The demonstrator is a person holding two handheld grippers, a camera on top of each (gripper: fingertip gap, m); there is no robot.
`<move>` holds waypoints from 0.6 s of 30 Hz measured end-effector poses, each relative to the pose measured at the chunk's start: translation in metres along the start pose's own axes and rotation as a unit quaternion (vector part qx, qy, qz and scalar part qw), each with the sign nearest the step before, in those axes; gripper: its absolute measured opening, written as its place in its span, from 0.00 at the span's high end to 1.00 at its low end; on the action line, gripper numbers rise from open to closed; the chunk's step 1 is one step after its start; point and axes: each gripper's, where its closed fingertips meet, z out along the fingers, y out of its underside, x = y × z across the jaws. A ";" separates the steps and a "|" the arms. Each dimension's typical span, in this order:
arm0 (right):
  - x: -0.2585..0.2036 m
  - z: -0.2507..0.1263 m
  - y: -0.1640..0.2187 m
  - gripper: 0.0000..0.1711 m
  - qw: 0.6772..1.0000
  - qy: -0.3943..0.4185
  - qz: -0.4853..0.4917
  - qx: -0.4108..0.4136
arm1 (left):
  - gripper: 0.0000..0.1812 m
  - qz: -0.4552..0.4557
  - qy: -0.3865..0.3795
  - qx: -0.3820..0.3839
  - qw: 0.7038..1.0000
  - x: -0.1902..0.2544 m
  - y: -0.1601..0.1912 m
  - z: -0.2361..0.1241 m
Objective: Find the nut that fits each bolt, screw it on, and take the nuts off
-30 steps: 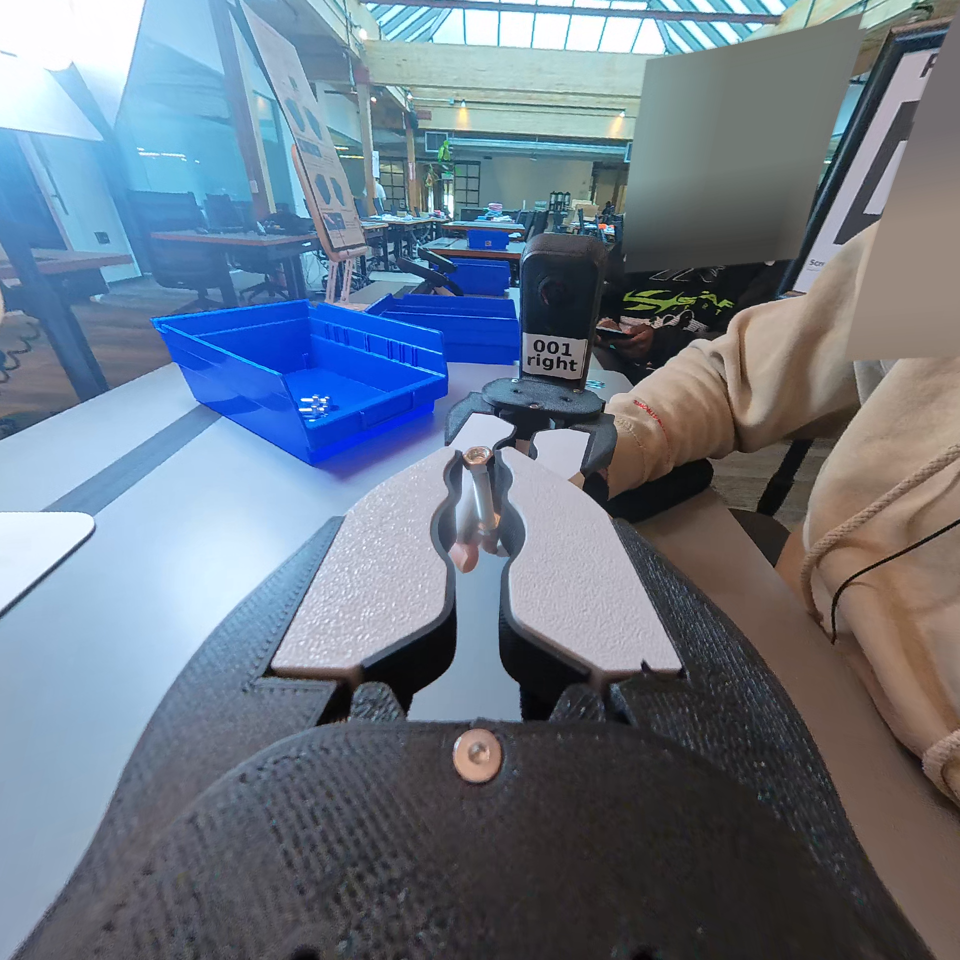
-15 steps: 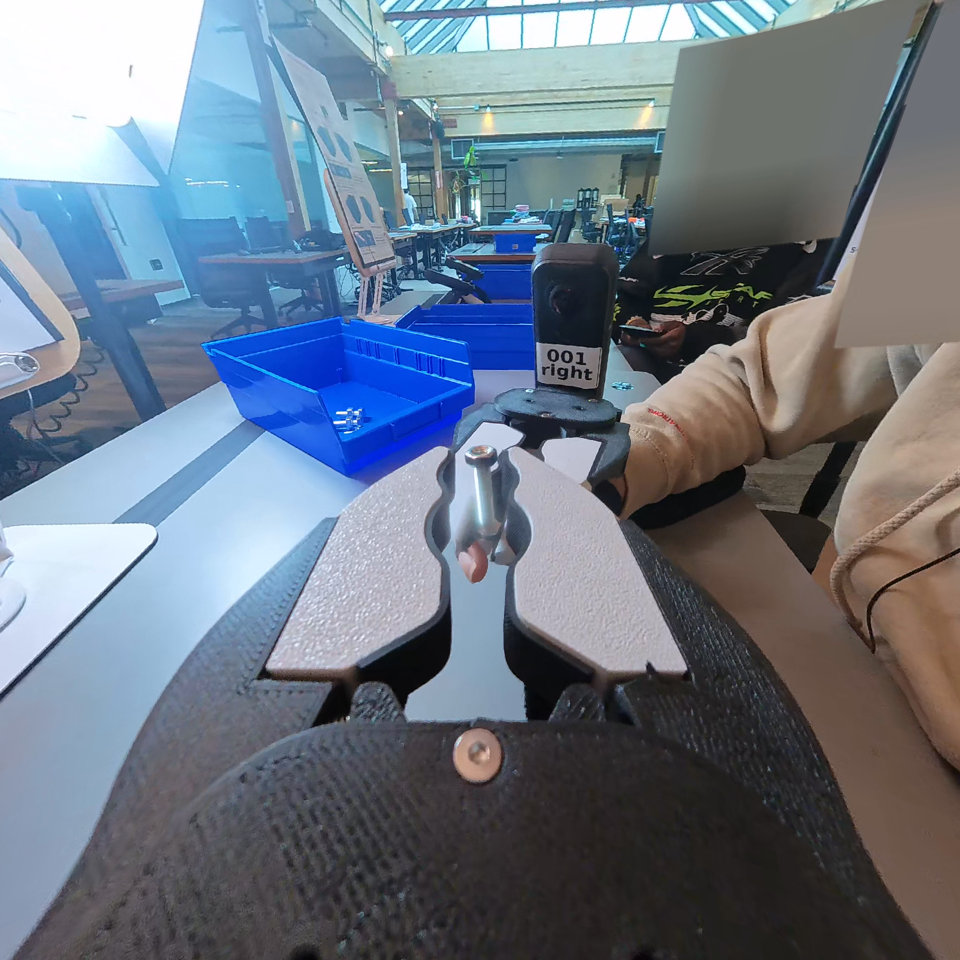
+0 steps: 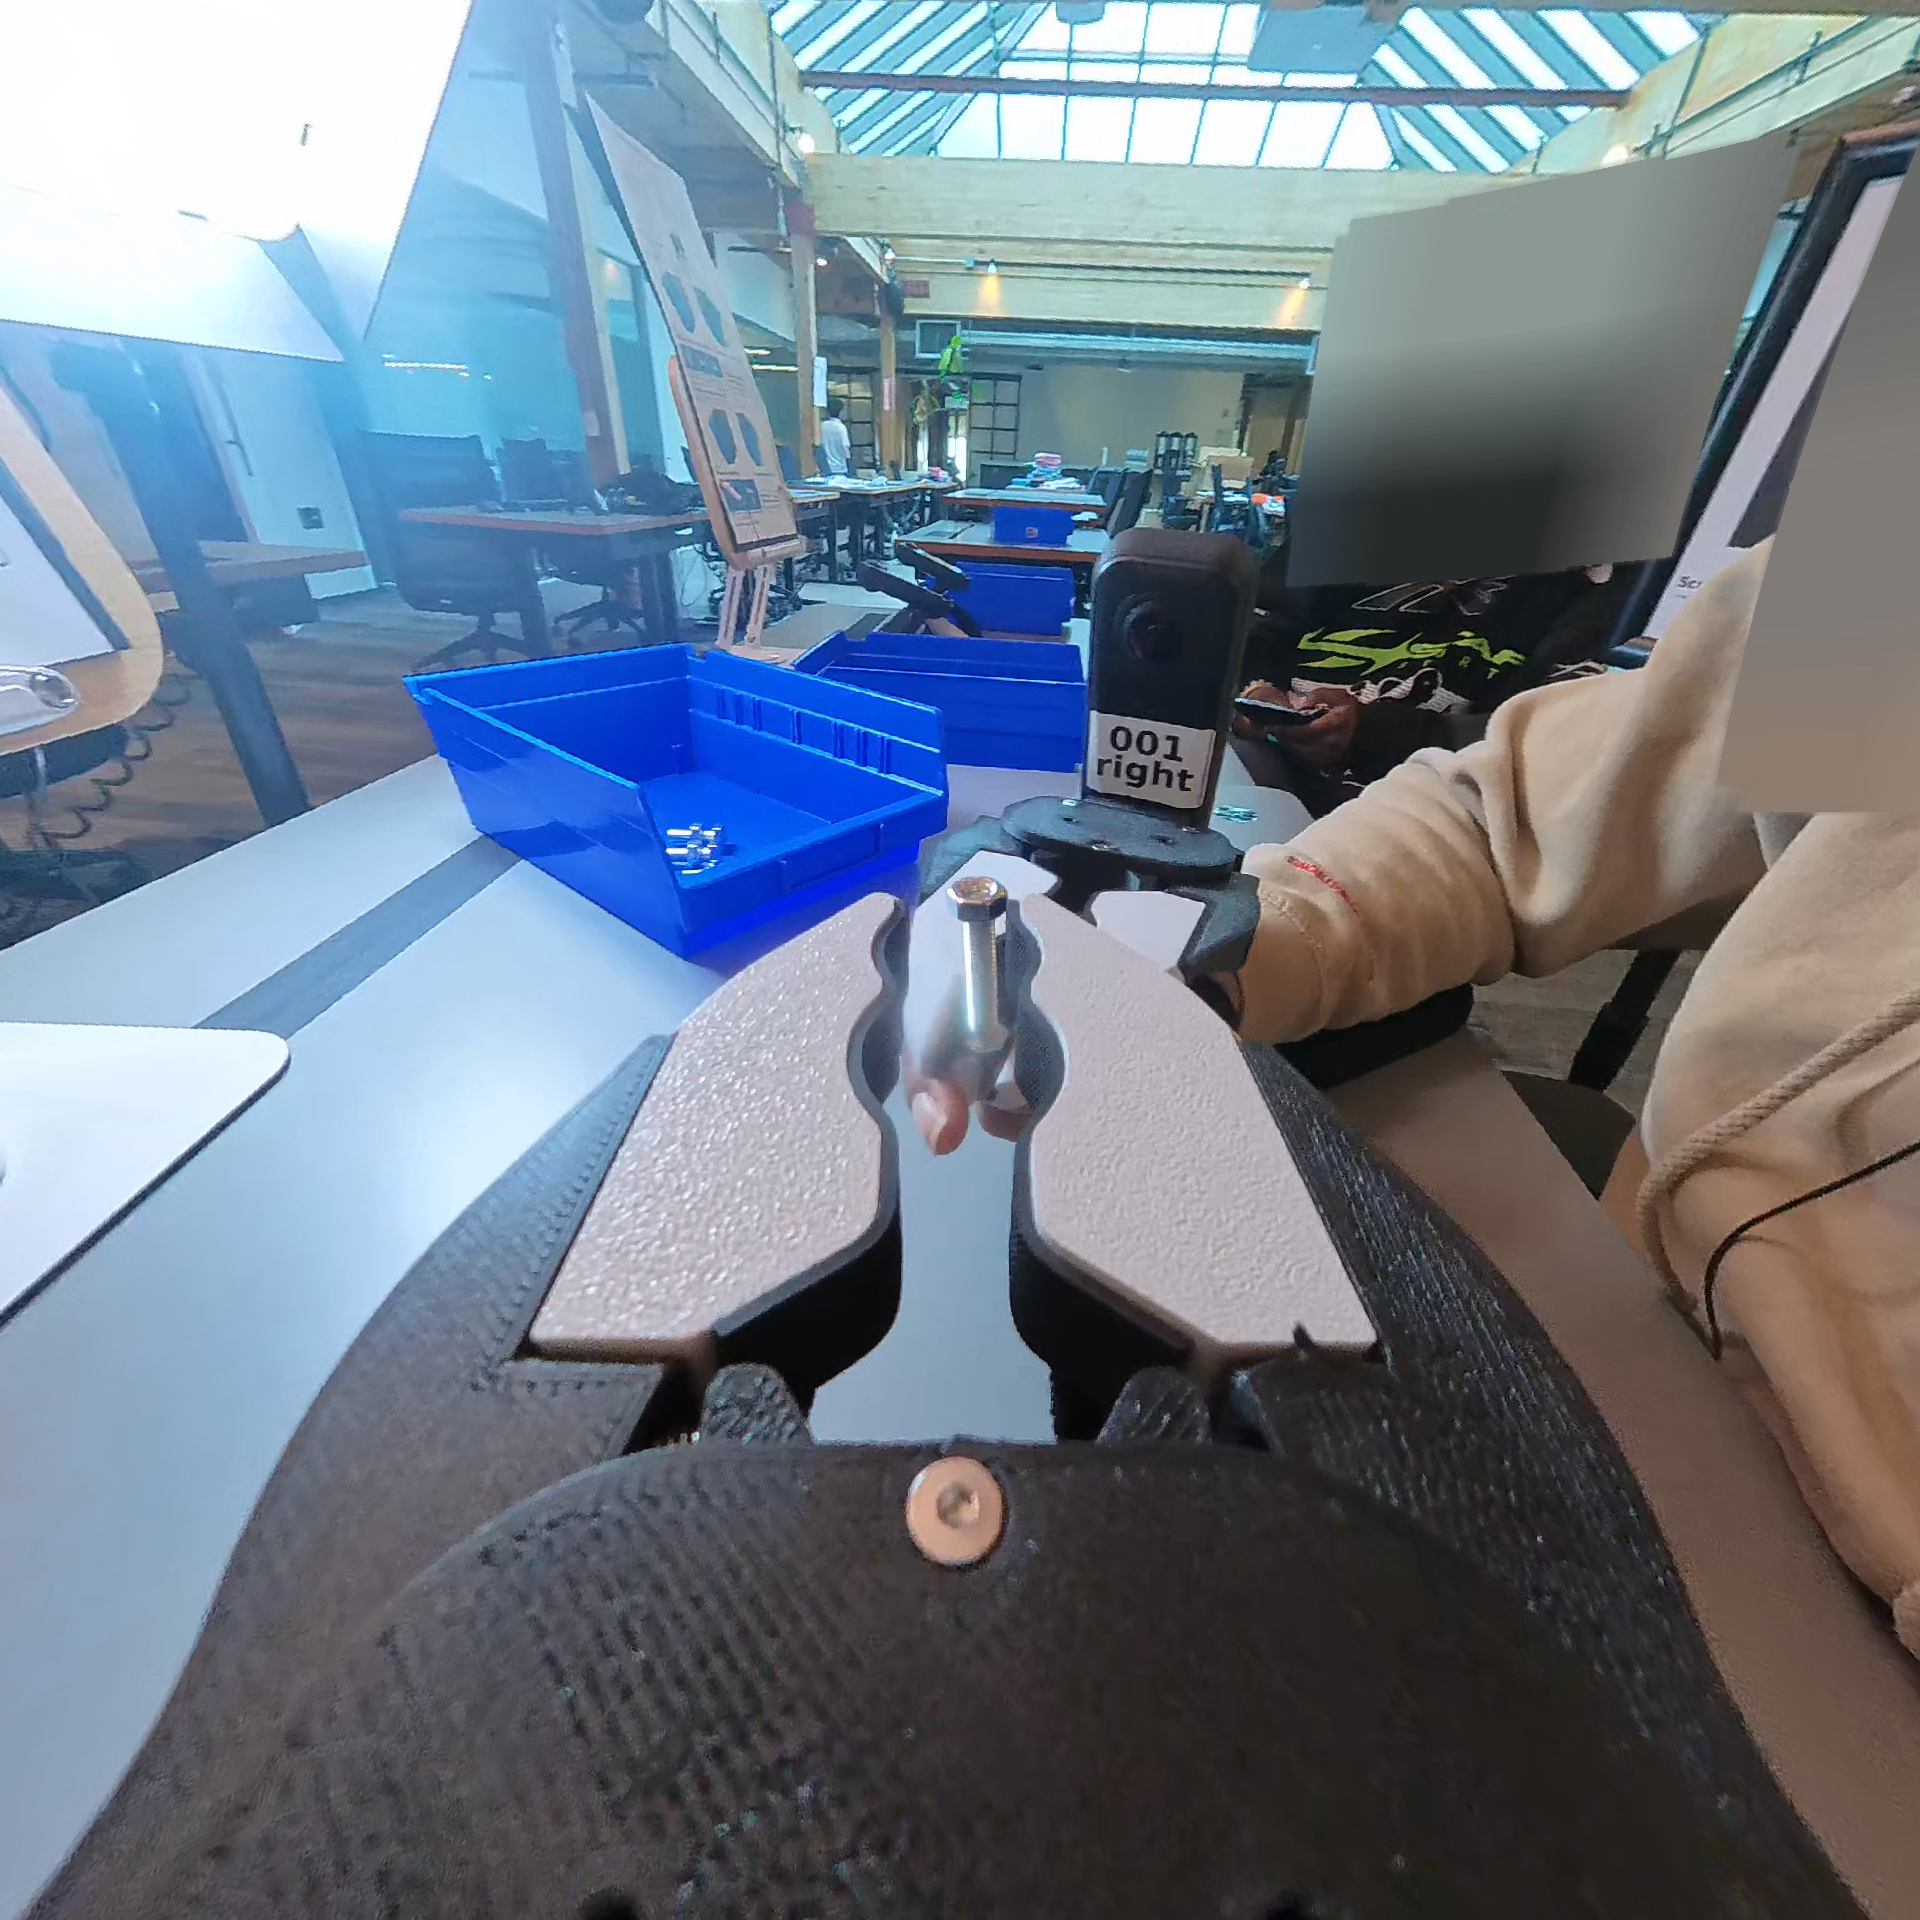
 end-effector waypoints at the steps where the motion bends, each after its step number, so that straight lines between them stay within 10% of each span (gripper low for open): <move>1: 0.001 -0.001 -0.002 0.94 1.000 0.002 0.000 0.004 | 0.91 -0.002 -0.005 0.005 1.000 -0.003 -0.002 -0.002; 18: 0.008 -0.004 -0.002 0.94 1.000 0.013 -0.001 0.005 | 0.93 -0.038 -0.041 0.013 0.998 -0.019 -0.002 -0.005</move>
